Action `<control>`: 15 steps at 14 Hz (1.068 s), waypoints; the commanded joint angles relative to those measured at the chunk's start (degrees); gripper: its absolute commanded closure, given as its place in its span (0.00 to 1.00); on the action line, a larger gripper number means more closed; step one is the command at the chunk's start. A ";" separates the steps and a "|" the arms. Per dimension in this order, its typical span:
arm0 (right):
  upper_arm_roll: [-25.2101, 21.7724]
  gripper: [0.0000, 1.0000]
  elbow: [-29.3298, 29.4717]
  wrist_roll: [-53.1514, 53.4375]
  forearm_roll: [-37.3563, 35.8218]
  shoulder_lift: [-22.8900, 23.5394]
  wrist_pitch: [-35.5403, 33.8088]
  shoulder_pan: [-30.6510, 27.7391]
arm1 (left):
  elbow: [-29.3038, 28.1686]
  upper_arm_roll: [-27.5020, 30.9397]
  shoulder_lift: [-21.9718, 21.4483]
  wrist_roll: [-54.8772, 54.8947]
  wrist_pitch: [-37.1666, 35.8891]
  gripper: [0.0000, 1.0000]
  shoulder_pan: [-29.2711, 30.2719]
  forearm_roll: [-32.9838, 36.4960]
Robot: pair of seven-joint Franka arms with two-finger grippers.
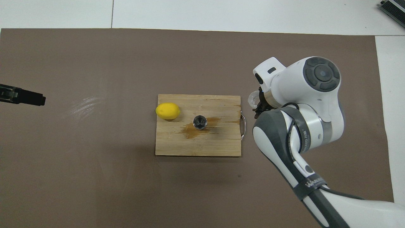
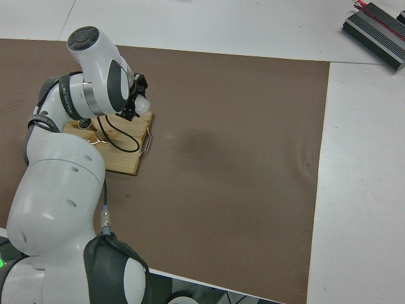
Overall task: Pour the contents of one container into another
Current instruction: 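Raise the white cup upright and carry it off the board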
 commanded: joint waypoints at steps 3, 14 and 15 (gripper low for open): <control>0.72 0.43 -4.57 -13.73 10.84 -1.54 2.99 -6.91 | 0.87 -0.30 0.58 1.02 -0.58 0.00 0.57 -0.55; 0.63 0.42 -14.77 -41.67 32.54 -1.28 7.66 -19.13 | 0.61 -0.38 0.67 0.93 -0.40 0.00 0.22 -0.55; 0.63 0.42 -15.04 -44.49 34.66 -0.93 7.66 -19.40 | 0.52 -0.38 0.59 0.93 -0.66 0.00 0.22 -0.55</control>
